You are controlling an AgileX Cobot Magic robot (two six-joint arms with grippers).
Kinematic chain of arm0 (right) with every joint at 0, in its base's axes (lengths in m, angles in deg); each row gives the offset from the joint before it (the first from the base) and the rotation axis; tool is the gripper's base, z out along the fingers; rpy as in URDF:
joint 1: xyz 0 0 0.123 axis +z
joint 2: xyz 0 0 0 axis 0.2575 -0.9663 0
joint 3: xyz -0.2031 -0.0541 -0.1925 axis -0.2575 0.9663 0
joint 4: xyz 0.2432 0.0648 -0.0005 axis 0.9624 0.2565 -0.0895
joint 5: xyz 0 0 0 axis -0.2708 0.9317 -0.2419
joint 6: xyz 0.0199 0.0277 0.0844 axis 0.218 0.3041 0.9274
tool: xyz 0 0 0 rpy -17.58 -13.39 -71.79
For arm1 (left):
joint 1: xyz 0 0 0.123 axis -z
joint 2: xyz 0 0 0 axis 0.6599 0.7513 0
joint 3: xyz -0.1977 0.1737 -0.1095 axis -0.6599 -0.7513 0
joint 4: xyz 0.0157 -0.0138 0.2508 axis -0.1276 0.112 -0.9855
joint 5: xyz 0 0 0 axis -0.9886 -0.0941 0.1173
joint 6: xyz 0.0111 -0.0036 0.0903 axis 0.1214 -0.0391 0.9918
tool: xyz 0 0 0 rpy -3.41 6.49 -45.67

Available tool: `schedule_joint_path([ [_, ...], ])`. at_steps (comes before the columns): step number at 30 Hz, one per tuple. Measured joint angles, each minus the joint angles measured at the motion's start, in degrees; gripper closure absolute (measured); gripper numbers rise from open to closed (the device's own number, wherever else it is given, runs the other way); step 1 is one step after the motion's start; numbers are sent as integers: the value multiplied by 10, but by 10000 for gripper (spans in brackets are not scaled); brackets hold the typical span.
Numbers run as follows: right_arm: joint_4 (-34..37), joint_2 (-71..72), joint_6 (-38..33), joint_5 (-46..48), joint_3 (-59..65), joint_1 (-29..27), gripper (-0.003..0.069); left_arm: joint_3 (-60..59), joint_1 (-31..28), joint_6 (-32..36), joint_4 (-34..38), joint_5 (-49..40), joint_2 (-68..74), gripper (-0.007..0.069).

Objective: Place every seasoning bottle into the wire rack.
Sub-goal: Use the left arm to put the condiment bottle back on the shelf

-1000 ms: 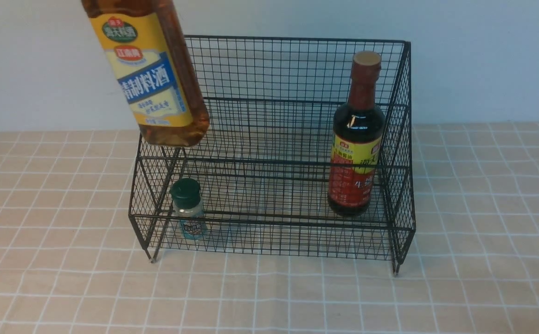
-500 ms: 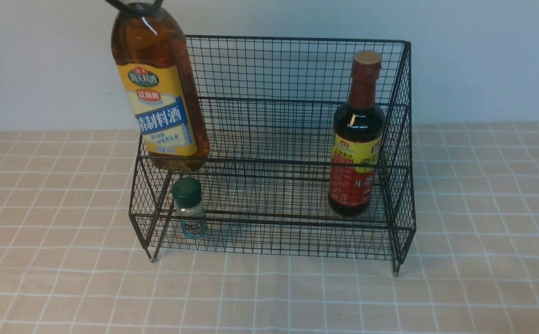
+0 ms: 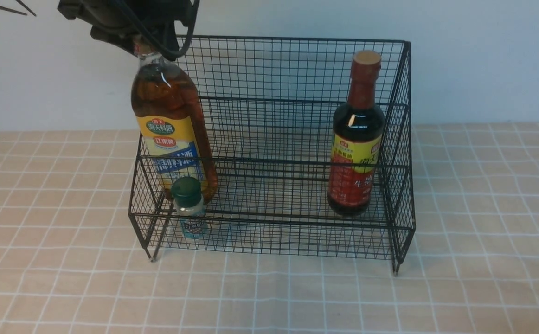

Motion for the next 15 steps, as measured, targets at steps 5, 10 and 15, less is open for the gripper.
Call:
schedule_joint_path([
  [5,0,0,0,0,0,0,671,3,0,-2,1,1,4,310],
  [10,0,0,0,0,0,0,671,5,0,-2,1,1,5,310],
  [15,0,0,0,0,0,0,671,22,0,-3,2,0,10,291],
])
